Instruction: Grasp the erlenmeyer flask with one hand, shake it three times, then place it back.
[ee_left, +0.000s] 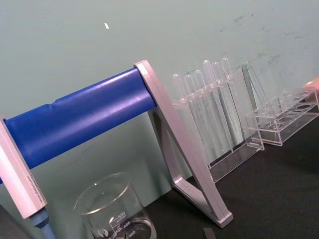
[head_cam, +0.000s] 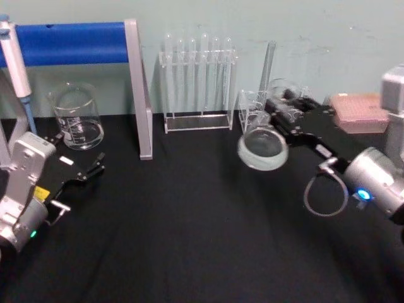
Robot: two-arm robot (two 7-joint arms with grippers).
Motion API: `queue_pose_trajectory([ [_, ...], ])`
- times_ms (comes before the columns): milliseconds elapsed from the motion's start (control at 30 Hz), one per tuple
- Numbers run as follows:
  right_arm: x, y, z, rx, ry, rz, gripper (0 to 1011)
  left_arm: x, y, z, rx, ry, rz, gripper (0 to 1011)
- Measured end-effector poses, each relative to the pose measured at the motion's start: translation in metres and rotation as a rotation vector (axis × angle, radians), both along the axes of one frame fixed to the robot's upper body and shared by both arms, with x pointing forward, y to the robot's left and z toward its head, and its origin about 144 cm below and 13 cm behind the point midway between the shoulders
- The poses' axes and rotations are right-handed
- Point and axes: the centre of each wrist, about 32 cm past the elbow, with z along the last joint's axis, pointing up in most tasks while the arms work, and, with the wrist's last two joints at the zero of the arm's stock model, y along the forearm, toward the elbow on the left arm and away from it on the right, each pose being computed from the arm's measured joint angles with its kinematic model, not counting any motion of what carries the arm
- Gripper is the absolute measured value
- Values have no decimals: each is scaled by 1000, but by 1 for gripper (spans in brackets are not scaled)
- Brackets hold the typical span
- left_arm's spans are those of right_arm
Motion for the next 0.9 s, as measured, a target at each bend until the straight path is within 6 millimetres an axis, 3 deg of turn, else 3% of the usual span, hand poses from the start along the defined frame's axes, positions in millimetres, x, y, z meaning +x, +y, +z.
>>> queue_pose_trajectory([
  [233,-12,-22,0,5,-3,-110,448,0,0,0,0,0,0,1001],
  [467,-11,-22,0,4,-1,-90,448,0,0,0,0,0,0,1001],
  [633,-4,-9,0,-2,3,-5,448,0,0,0,0,0,0,1001],
  [900,11,27,-2,-18,18,217,448,0,0,0,0,0,0,1001],
])
